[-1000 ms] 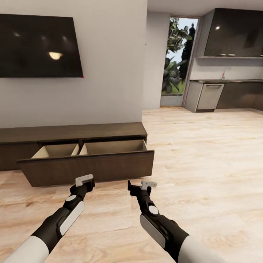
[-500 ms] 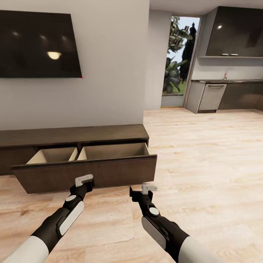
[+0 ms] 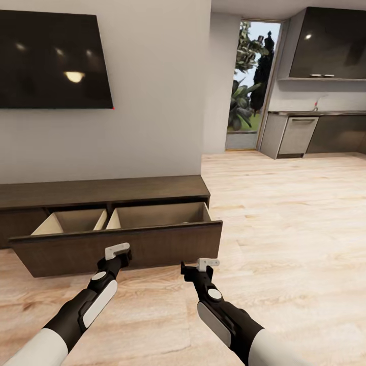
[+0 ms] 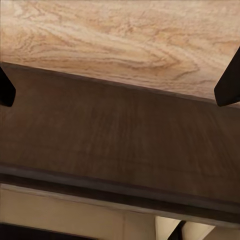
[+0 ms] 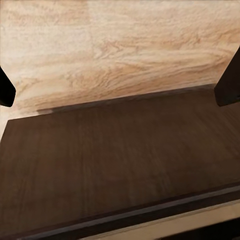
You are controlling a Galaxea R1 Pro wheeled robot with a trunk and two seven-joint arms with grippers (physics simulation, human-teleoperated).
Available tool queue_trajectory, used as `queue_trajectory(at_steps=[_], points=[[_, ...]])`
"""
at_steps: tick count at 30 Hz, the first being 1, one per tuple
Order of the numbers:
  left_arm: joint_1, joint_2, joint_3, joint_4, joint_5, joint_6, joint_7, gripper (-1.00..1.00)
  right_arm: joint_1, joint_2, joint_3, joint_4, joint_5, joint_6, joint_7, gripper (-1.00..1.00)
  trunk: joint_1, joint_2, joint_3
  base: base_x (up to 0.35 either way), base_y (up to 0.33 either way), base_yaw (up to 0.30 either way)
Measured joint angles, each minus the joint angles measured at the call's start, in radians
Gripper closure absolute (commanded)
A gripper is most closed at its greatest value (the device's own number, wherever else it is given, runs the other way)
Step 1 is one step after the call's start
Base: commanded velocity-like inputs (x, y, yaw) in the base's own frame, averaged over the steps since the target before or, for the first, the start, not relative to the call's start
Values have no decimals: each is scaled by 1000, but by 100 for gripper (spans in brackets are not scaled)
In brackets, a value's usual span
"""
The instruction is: Place each of the two pumpkins and all three candles from the living room inside a cabinet in the living room (use any cabinet), then make sure every cabinet is closed, and position the cauldron so it is next to a table in the living room.
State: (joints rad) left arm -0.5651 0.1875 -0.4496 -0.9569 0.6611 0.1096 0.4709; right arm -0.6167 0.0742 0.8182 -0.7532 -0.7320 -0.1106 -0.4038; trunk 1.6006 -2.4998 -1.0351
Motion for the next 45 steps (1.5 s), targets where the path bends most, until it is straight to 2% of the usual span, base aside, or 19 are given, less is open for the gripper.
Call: queue_trajectory(at_steps=[4,8,14,17,22,24,27,30,32,40,45], points=[[0,0,-1,-1,0,0,0,-100,0,0,-1,0,-1,-3,0,-100,0,0,0,2,0,0],[0,0,-6,-1,-1,-1,0,-100,0,0,-2,0,-2,-9,1,-100,2,-1,-15,0,0,0],[4,1,-43,1,-1,-9,3,-100,0,0,-2,0,-4,-15,3,-100,5,-2,-39,0,0,0],[7,2,-71,8,-1,-46,2,-100,0,0,-2,0,-4,-30,5,-100,6,-3,-50,0,0,0],[18,3,-85,4,-1,-76,2,-100,0,-1,0,-1,-4,-76,5,-100,8,-4,-70,0,0,0],[30,2,-87,0,-17,-88,2,-100,0,-1,1,-1,-1,-83,5,-100,9,-5,-77,0,0,0],[39,-1,-83,-1,-106,-99,4,-100,0,-1,1,-1,1,-88,5,-100,10,-5,-89,0,0,0],[41,-2,-77,-2,-157,-103,4,-100,0,-1,1,-1,2,-90,4,-100,12,-6,-101,0,0,0],[41,-2,-75,-2,-165,-104,3,-100,0,-2,2,-1,2,-96,4,-100,13,-7,-108,0,0,0],[42,-5,-73,-3,-175,-103,4,-100,0,-2,3,-1,2,-107,4,-100,13,-7,-108,15,0,0],[42,-4,-70,-2,-178,-102,3,-100,0,-1,3,-1,2,-108,4,-100,12,-7,-108,265,0,0]])
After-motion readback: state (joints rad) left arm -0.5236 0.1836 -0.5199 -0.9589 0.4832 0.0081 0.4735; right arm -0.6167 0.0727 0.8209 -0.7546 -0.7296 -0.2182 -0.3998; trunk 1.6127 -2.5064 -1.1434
